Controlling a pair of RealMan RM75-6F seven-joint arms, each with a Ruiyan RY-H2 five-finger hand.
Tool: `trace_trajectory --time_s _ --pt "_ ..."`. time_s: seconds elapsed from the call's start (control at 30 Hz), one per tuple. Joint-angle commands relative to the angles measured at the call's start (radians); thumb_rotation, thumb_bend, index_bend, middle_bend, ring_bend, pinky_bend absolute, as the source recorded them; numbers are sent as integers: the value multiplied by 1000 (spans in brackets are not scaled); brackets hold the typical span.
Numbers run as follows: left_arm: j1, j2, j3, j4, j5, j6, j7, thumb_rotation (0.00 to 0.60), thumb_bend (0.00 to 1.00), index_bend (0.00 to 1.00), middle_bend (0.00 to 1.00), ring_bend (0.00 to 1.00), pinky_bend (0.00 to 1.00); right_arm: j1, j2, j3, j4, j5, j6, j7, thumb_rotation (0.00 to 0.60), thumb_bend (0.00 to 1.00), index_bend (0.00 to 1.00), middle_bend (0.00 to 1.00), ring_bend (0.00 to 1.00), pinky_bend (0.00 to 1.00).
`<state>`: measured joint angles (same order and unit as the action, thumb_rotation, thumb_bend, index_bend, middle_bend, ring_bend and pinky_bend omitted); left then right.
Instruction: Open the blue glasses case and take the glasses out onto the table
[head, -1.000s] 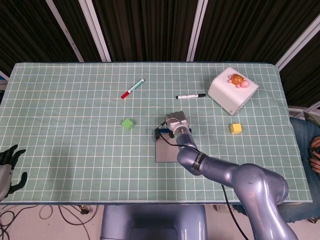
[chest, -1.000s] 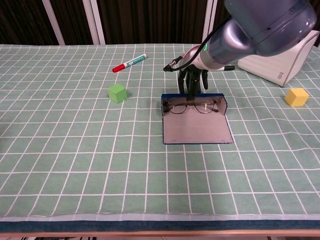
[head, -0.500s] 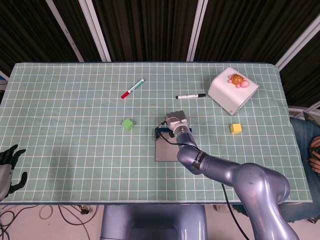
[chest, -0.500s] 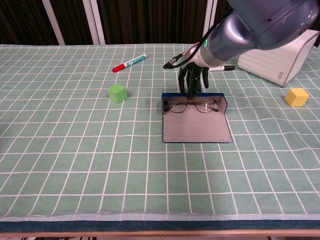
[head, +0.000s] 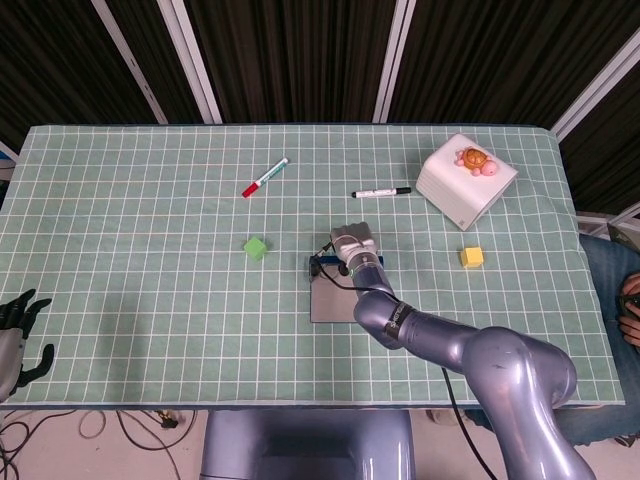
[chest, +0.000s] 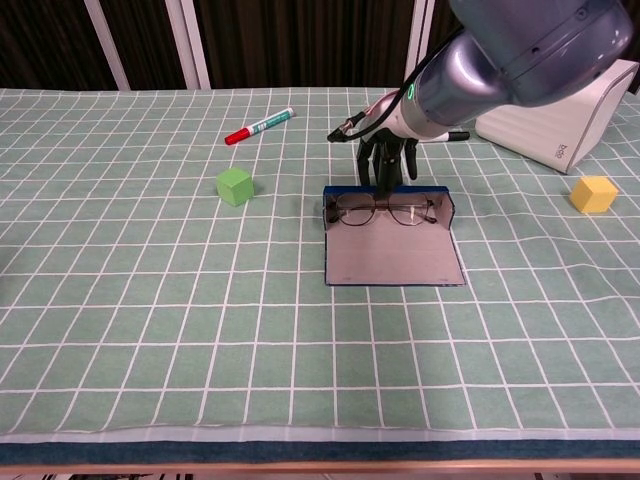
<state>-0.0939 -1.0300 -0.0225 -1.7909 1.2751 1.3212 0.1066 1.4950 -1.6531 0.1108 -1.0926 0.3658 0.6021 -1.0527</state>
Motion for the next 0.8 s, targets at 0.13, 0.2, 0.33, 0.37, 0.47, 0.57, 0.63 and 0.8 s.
trace_trajectory --time_s 0.13,0.2,0.33,0.37,0.47,0.57,0.63,0.8 --pt "0 0 0 0 -2 0 1 600 470 125 0 0 31 -1 -4 -3 7 0 -2 0 600 456 384 378 364 330" --pt "-1 0 -1 1 -3 -1 1 600 470 125 0 0 31 -2 -4 -2 9 -1 -5 2 600 461 391 387 364 330" --pt "-1 -1 -1 0 -4 -1 2 600 470 125 0 0 31 -3 -4 -1 10 -7 -5 6 600 467 398 398 365 330" --pt "-1 -1 -1 0 -4 -1 2 600 470 125 0 0 31 -3 -3 -2 10 -6 -6 6 600 467 399 400 365 331" --pt "-1 0 0 0 -4 0 3 600 470 125 0 0 31 -4 -3 -4 8 -5 -8 7 600 468 402 404 365 331" --pt "-1 -1 0 0 -4 1 3 600 470 125 0 0 31 -5 -2 -6 9 -3 -10 9 600 472 406 410 365 331" --pt "-1 -1 0 0 -4 1 4 600 470 125 0 0 31 -5 -2 -7 10 -4 -11 10 600 478 410 420 366 331" --pt "-1 -1 -1 -1 -7 -1 2 600 470 125 0 0 34 -7 -3 -6 13 -15 -13 18 600 491 423 440 370 331"
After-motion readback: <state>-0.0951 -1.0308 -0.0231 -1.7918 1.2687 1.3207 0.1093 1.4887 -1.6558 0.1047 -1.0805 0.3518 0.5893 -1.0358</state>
